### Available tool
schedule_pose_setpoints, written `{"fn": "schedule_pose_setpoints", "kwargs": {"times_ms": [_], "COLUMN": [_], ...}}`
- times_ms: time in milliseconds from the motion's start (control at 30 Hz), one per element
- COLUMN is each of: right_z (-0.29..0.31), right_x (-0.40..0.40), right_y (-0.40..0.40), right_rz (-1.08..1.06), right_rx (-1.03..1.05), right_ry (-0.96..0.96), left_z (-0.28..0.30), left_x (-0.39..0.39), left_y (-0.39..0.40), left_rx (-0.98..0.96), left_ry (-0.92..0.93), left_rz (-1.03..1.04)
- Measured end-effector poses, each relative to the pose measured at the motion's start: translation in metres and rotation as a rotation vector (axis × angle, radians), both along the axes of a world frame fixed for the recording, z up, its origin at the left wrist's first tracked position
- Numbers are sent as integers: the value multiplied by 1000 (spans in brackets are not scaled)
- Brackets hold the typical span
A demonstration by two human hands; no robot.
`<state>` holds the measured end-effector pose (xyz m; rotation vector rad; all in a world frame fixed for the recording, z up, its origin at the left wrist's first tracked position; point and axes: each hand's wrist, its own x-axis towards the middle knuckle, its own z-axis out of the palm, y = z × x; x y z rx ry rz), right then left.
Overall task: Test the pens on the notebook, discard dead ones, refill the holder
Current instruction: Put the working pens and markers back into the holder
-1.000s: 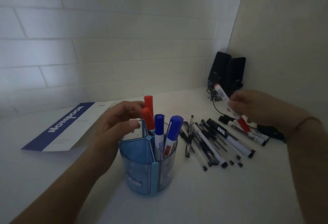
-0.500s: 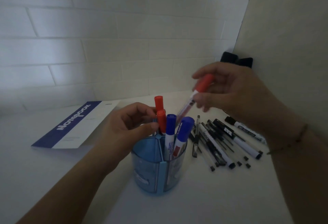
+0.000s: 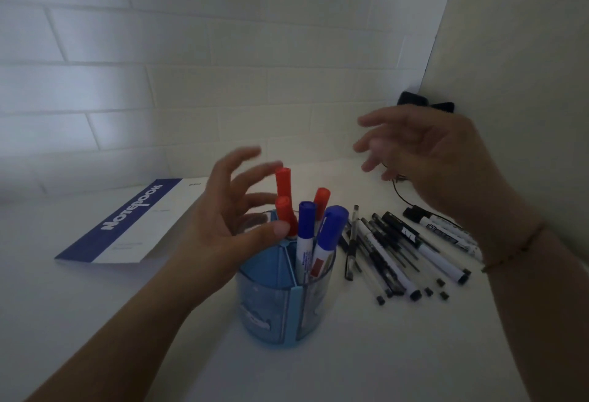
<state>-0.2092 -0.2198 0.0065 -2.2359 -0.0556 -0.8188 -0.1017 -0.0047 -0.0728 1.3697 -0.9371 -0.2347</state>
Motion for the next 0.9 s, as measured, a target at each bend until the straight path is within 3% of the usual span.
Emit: {"fn": "schedule_pose_setpoints", "kwargs": {"times_ms": [67, 133, 233, 333, 433, 600, 767, 900], "right_z": [3, -1, -27, -57, -72, -83, -81, -79], "right_x": [-5, -11, -19, -19, -15, -11, -5, -3], "right_y": [-20, -52, -104, -128, -135, -130, -119, -117], "right_rz": [-87, -249, -538, -662, -707, -676, -663, -641], "right_rx": [56, -16, -248, -316, -337, -294, -392, -326], "right_ry": [46, 273, 721, 910, 913, 843, 955, 942], "left_z": [1, 1, -2, -4, -3, -4, -5, -8], "left_x": [-2, -5, -5, -1, 3, 7, 7, 14], "left_y": [1, 0, -4, -4, -2, -3, -1, 1], "left_rx": [-7, -18, -42, 10, 106, 101, 97, 127], "left_ry": [-119, -162, -68, 106, 141, 115, 88, 80], "left_rz": [-2, 0, 35, 0, -25, 81, 11, -80]}}
